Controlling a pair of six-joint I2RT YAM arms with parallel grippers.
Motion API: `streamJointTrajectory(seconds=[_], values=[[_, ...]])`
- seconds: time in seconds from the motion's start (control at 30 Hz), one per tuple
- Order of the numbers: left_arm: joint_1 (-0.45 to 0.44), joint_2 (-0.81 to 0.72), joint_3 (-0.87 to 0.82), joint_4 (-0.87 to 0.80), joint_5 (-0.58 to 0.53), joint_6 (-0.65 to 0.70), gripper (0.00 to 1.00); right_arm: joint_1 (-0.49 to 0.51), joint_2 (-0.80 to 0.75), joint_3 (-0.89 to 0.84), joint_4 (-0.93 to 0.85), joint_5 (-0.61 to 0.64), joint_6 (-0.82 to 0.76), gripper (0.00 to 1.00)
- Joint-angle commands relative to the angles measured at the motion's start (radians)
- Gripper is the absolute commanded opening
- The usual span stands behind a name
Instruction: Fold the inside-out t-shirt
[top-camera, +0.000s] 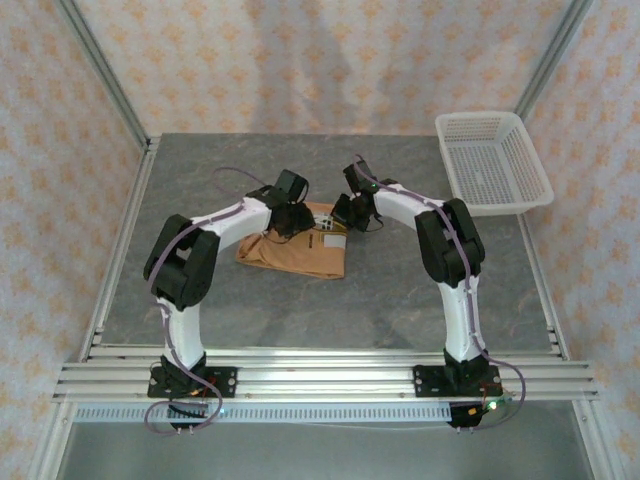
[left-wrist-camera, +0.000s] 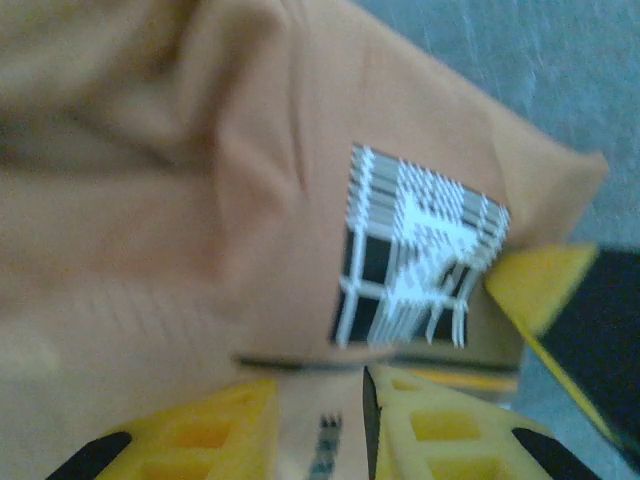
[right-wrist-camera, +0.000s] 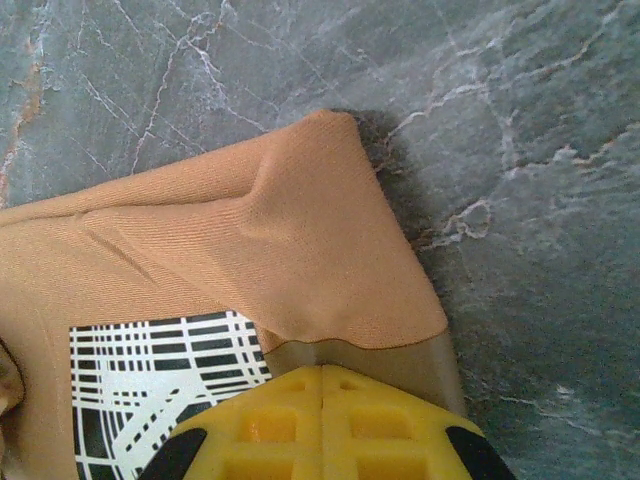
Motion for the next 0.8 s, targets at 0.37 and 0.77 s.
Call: streamJointTrajectory(seconds=[0.37, 0.77], values=[[0.330, 0.022, 0.289, -0.264, -0.246, 0.173, 0.30, 0.013, 0.023, 0.035, -0.062, -0.004, -0.043, 0.00], [0.102, -0.295, -0.213, 0.035, -0.012, -0.066, 0.32, 0.019, 0.078, 0.230, -0.172, 0.001, -0.112, 0.14]])
